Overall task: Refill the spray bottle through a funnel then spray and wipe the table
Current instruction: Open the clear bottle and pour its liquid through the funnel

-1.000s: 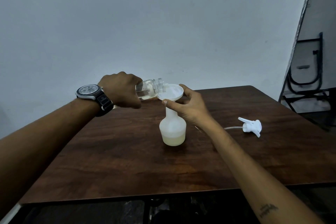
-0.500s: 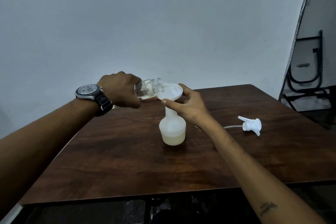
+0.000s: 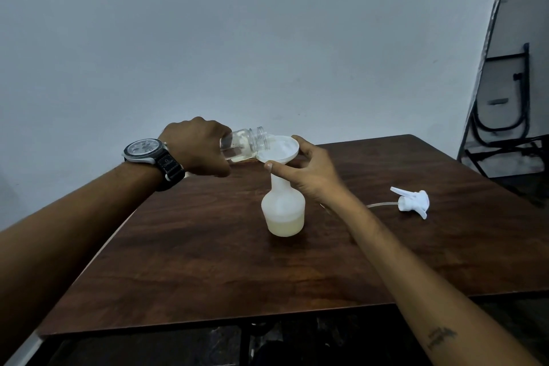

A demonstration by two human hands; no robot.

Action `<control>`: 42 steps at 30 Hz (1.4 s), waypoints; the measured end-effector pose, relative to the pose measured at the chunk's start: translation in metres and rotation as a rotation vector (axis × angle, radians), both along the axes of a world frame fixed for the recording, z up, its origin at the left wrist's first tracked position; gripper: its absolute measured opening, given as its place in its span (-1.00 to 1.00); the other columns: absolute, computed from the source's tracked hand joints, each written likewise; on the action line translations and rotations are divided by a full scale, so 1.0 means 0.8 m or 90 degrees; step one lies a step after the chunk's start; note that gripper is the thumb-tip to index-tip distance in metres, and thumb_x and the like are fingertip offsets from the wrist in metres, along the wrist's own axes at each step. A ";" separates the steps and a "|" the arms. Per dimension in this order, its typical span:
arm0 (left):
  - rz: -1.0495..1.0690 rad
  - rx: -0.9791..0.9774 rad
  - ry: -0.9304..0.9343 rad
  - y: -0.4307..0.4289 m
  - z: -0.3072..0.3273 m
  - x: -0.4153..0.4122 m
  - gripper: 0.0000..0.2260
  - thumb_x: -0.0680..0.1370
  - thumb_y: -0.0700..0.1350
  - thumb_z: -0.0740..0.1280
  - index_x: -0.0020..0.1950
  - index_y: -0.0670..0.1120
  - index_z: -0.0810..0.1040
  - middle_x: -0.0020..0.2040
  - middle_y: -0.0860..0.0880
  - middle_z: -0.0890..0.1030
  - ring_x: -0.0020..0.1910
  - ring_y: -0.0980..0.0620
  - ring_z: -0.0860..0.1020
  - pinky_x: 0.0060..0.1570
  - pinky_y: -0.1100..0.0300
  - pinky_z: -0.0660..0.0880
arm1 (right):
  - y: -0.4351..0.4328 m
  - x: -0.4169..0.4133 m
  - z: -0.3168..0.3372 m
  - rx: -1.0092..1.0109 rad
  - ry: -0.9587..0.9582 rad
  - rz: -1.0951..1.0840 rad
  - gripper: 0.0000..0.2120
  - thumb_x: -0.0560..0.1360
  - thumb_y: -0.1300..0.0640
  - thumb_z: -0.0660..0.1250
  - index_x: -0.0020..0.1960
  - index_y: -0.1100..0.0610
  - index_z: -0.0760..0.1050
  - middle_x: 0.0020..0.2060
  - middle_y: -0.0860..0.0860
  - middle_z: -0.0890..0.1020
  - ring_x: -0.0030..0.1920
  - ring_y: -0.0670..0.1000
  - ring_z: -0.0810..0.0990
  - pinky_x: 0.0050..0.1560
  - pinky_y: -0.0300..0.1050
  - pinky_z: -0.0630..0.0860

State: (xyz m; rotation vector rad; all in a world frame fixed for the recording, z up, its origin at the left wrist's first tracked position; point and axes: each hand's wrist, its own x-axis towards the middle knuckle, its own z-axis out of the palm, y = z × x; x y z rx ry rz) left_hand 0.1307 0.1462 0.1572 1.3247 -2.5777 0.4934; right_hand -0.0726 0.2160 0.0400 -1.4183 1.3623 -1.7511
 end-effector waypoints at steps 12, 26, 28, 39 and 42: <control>-0.005 0.005 0.004 -0.002 0.000 0.001 -0.76 0.31 0.07 0.48 -0.08 0.13 0.53 -0.26 0.12 0.55 -0.26 0.07 0.52 -0.33 0.23 0.31 | -0.001 0.000 0.000 -0.001 0.010 -0.008 -0.52 0.30 -0.15 0.64 0.15 -0.04 0.62 0.07 -0.06 0.74 0.18 0.01 0.70 -0.09 -0.11 0.52; -0.002 0.000 0.000 -0.003 0.000 0.000 -0.75 0.31 0.08 0.47 -0.06 0.14 0.53 -0.24 0.11 0.55 -0.25 0.04 0.52 -0.33 0.23 0.30 | 0.001 0.001 0.000 -0.008 -0.007 0.003 -0.62 0.41 0.03 0.66 0.17 -0.03 0.65 0.02 -0.07 0.75 0.07 -0.07 0.71 -0.17 -0.23 0.50; -0.005 0.002 0.000 -0.004 0.000 0.000 -0.74 0.30 0.09 0.47 -0.06 0.14 0.54 -0.22 0.11 0.57 -0.21 0.01 0.55 -0.32 0.23 0.31 | 0.002 0.001 0.001 -0.004 -0.011 0.004 -0.62 0.41 0.04 0.66 0.18 -0.01 0.64 0.02 -0.06 0.76 0.05 -0.09 0.71 -0.18 -0.25 0.50; -0.010 -0.005 -0.008 -0.006 -0.001 0.000 -0.74 0.30 0.10 0.46 -0.05 0.14 0.54 -0.21 0.11 0.59 -0.18 0.00 0.57 -0.30 0.22 0.35 | 0.004 0.001 0.002 -0.007 -0.001 0.001 -0.63 0.42 0.06 0.65 0.17 0.03 0.64 0.03 -0.03 0.75 0.05 -0.08 0.71 -0.19 -0.26 0.50; -0.005 -0.003 -0.006 -0.005 0.000 0.000 -0.75 0.31 0.09 0.46 -0.05 0.14 0.54 -0.22 0.11 0.58 -0.20 0.02 0.56 -0.31 0.22 0.32 | 0.004 0.001 0.002 -0.008 -0.001 0.003 -0.63 0.42 0.05 0.65 0.18 0.02 0.63 0.05 -0.03 0.75 0.09 -0.04 0.71 -0.18 -0.25 0.50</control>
